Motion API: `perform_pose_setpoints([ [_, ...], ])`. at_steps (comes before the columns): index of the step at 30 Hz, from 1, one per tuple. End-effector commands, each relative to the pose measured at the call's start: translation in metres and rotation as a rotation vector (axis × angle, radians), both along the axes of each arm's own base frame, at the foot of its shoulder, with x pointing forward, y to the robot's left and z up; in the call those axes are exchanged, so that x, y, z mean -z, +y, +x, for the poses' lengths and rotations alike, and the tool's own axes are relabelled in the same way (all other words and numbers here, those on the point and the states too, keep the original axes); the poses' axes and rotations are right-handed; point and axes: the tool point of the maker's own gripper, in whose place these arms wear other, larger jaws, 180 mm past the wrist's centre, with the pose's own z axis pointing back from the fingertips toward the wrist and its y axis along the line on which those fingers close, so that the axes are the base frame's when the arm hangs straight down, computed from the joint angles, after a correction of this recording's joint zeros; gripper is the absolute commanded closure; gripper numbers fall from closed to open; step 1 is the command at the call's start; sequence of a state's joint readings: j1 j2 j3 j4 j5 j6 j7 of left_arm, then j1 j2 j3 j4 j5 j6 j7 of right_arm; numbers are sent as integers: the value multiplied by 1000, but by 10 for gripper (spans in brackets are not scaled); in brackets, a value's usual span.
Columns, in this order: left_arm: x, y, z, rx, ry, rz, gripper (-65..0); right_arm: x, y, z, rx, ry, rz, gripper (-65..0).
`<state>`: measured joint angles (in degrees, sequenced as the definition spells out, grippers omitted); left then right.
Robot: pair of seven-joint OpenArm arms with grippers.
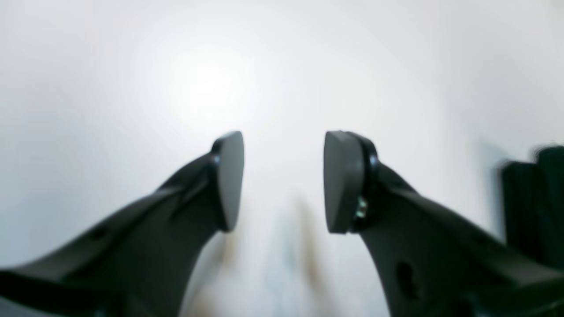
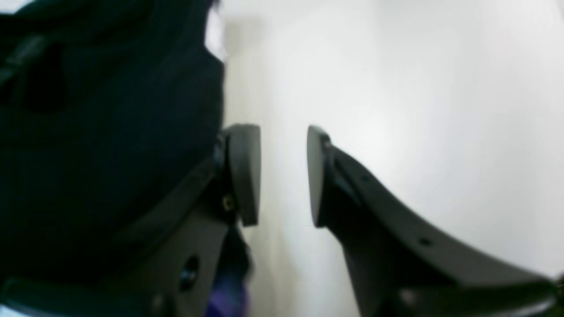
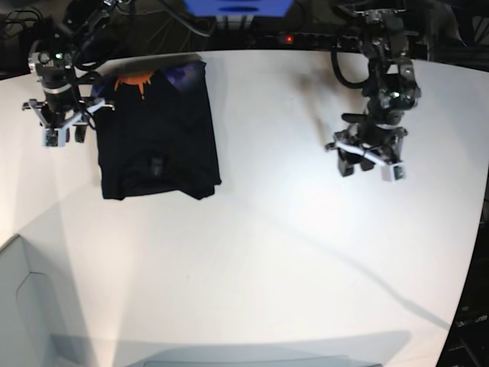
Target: Fold the T-shirt properly
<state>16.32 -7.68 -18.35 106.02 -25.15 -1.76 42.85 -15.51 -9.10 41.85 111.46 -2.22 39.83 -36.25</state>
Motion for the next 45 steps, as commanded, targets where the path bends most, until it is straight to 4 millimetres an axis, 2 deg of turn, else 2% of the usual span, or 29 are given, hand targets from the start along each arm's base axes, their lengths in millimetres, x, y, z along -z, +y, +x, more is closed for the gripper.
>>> perform_pose_setpoints([
  [1, -10, 5, -5, -3, -31, 5, -283, -7, 0, 0, -6, -26, -7, -186],
  [4, -11, 22, -38, -39, 2, 14, -283, -6, -3, -13, -2, -1, -25, -185],
  [9, 4, 54, -93, -112, 115, 66, -283, -3, -14, -31, 29, 37, -43, -184],
  [14, 12, 75, -128, -169, 191, 99, -282, 19, -18, -33, 62, 68, 7, -184],
  [18, 10, 88, -139, -200, 206, 122, -268, 37, -12, -40, 61, 110, 49, -184],
  [22, 6, 102, -147, -233, 212, 147, -202, 41, -11, -49, 60, 131, 51, -184],
  [28, 7, 104, -153, -238, 226, 153, -199, 47, 1, -58, 22, 165, 61, -184],
  [32, 7, 104, -153, -236, 226, 153, -197, 50, 1, -64, 22, 181, 62, -184],
  [40, 7, 104, -153, -236, 226, 153, -196, 37, 3, -68, 15, 149, 67, -184],
  [45, 7, 104, -154, -236, 228, 153, -196, 38, 7, -68, 4, 154, 71, -184],
])
